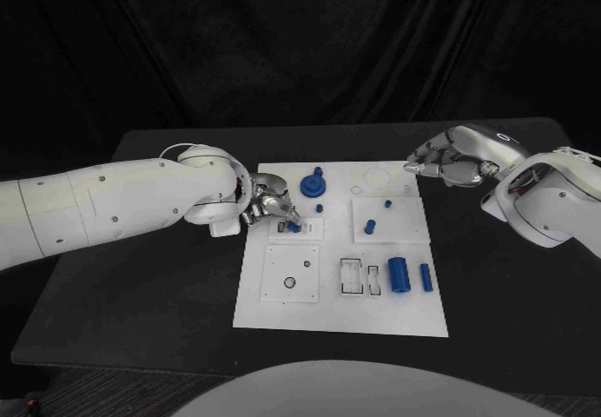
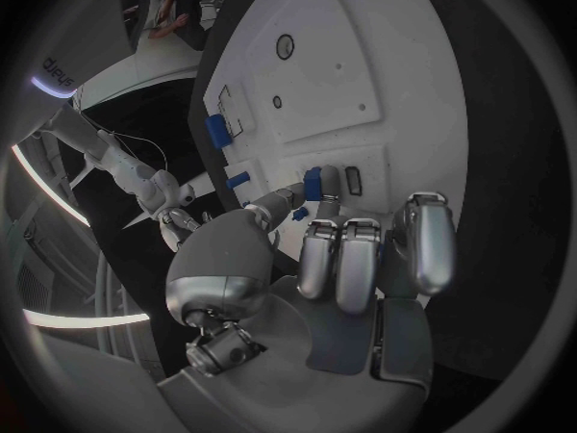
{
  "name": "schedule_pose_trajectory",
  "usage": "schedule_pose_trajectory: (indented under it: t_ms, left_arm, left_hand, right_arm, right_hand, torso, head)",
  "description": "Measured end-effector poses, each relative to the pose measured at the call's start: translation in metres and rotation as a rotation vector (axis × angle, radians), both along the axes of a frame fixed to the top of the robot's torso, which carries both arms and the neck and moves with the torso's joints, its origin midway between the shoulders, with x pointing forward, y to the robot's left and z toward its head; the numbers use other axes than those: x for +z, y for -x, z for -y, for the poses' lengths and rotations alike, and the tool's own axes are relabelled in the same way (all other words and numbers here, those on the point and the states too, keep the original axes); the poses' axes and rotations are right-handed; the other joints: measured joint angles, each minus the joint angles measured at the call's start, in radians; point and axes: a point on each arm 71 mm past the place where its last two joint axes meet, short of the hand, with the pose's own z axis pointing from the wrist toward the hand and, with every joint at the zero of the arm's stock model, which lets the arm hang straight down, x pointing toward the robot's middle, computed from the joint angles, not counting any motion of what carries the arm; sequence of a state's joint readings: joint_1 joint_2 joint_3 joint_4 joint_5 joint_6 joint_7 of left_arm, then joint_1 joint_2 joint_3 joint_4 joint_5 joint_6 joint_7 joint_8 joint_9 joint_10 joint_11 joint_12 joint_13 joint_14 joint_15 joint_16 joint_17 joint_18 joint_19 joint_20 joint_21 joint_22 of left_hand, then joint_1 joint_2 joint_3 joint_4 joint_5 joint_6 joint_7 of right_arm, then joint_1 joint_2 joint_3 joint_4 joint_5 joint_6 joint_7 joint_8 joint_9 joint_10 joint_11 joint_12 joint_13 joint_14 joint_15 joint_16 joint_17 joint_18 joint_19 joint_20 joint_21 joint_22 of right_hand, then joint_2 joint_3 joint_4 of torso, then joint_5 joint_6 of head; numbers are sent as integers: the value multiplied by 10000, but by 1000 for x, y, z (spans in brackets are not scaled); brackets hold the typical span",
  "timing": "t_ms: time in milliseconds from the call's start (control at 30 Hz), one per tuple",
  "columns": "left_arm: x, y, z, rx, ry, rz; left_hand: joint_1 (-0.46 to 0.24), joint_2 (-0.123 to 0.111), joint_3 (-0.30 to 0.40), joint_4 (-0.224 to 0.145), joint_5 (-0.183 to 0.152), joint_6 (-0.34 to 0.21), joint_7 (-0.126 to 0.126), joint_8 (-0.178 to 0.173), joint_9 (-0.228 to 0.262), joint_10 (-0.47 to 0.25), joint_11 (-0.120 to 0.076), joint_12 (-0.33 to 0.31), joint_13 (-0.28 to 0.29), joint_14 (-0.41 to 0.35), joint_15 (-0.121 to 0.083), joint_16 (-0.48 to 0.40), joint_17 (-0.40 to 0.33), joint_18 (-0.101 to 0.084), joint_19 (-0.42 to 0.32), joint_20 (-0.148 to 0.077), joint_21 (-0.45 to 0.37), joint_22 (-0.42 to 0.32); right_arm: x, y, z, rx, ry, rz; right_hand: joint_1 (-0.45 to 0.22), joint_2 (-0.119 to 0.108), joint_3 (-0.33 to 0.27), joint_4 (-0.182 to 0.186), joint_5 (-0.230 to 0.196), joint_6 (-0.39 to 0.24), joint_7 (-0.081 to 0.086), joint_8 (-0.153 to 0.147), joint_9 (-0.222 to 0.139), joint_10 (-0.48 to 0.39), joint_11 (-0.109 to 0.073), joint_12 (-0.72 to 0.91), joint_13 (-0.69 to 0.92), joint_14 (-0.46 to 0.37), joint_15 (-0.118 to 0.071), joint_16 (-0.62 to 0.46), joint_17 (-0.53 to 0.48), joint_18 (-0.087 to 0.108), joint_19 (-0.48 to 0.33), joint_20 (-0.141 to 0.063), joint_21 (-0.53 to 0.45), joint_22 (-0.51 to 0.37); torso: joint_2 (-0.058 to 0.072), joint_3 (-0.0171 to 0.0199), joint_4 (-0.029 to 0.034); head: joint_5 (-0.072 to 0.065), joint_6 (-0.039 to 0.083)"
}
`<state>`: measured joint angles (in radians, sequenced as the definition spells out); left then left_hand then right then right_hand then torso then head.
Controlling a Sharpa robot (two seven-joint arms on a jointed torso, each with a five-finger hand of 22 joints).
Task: Assemble the parts on the task board
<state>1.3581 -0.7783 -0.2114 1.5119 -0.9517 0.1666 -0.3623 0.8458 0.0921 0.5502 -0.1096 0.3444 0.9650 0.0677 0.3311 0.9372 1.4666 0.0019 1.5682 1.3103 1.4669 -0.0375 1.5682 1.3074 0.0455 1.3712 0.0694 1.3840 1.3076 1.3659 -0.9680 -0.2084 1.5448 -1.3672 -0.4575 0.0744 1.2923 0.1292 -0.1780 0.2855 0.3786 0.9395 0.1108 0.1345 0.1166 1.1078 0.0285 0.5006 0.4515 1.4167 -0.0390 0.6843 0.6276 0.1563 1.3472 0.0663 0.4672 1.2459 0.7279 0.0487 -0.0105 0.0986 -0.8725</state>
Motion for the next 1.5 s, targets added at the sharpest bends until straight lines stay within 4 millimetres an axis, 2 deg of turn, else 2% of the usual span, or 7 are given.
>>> schedule_pose_trajectory:
  t_ms: [67, 733, 1500]
  left_arm:
    - [0, 0, 0, 5, 6, 11]
    - [0, 4, -5, 215, 136, 193]
    - [0, -1, -5, 368, 142, 364]
  left_hand:
    - [-24, 24, -63, 63, -77, -3, -3, -59, 3, 0, 0, 0, 0, 0, 0, 0, 0, -1, 0, 0, 0, 0]
    - [-51, 42, -37, 92, -107, -41, -35, -98, 13, -1, 1, 0, 0, 0, 1, 0, 0, -1, 0, 0, -100, -1]
    - [-91, 2, -67, 120, -143, -59, -12, -99, 44, 0, 2, 0, 0, 0, 1, 0, 0, -1, -1, 1, -100, -2]
  right_arm:
    - [0, 0, 0, -3, 2, -3]
    - [-4, 0, 2, -41, 41, -111]
    - [-6, 0, 5, -142, 63, -368]
  right_hand:
    - [0, 0, 0, 0, 0, 0, 0, 0, 0, 0, 0, 0, 0, 0, 0, 0, 0, 0, 0, 0, 0, 0]
    - [0, 0, 0, 0, 70, 0, 0, 0, 0, 0, 0, 0, -10, 0, 0, -40, -37, 0, 0, 0, -68, -30]
    - [-1, -1, 0, 0, 70, 0, 0, 0, 0, 0, 0, 0, -9, 0, 0, -105, -83, 0, 0, 0, -181, -59]
  torso:
    - [2, 0, 0]
    - [4, -2, 7]
    - [-3, 4, -11]
  head:
    - [-3, 0]
    - [-15, 0]
    - [19, 0]
